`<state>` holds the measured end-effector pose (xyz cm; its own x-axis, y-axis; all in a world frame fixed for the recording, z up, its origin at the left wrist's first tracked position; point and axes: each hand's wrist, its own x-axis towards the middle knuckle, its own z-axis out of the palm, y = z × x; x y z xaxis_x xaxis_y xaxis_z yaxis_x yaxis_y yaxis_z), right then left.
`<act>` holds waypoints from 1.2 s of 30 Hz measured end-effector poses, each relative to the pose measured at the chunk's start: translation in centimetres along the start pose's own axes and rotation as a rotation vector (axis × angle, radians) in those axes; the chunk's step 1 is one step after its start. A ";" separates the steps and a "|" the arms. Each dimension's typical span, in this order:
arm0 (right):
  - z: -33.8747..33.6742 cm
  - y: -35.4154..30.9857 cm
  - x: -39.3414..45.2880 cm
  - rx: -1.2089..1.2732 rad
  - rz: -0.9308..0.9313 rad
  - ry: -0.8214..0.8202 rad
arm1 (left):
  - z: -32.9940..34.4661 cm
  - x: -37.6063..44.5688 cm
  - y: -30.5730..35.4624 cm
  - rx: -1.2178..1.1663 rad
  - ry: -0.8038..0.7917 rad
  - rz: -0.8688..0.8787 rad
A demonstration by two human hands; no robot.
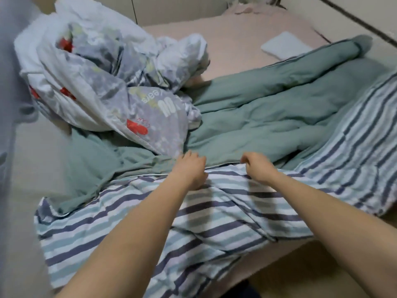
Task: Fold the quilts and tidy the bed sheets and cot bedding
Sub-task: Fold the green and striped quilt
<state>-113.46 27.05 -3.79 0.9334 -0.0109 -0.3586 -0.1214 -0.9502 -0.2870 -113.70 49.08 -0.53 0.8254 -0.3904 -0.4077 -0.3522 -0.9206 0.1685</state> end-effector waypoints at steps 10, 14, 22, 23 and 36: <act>-4.2 20.2 7.2 -0.207 0.009 -0.228 | 2.3 17.7 18.8 -0.105 -0.187 0.073; -3.2 28.3 10.9 -0.278 -0.015 -0.365 | 5.5 25.5 26.7 -0.150 -0.325 0.070; 1.2 37.3 12.6 -0.531 -0.174 -0.490 | 12.4 31.0 30.7 -0.166 -0.494 -0.034; 1.0 37.4 12.5 -0.481 -0.168 -0.400 | 12.7 30.7 30.7 -0.140 -0.522 -0.040; -10.4 29.1 20.7 0.262 -0.054 0.114 | -0.2 35.1 26.3 0.013 0.383 -0.406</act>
<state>-94.17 -4.06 -10.34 0.9710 -0.0114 -0.2388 -0.1397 -0.8378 -0.5278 -93.88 11.17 -10.28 0.9964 0.0194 -0.0822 0.0239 -0.9982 0.0542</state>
